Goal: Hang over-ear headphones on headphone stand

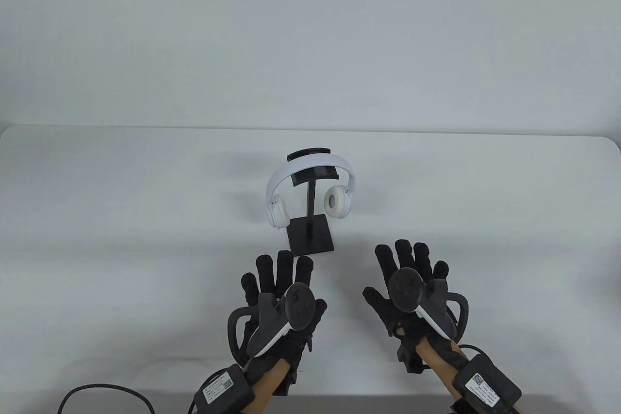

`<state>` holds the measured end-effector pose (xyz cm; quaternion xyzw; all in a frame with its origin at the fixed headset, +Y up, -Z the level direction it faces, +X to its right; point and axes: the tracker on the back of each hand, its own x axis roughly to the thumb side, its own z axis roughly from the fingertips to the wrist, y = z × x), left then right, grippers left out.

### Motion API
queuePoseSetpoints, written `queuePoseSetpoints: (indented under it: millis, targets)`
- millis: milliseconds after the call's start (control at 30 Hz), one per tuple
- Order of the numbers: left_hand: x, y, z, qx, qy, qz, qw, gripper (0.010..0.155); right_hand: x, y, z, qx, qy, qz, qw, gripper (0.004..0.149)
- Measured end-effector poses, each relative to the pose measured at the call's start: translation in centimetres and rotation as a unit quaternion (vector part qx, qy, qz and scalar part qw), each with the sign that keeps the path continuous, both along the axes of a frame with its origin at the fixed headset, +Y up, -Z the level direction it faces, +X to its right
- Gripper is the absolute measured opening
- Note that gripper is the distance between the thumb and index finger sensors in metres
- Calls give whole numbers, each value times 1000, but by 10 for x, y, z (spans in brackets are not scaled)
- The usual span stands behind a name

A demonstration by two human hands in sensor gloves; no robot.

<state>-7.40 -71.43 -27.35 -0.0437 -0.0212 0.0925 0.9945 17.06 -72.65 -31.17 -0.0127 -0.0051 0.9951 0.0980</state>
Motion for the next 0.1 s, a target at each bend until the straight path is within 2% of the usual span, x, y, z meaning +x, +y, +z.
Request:
queuePoseSetpoints:
  millis: [100]
  targets:
    - [0,0,0,1,0,-1,1000,81,1,1,-1,0,-2,-4,1000,83]
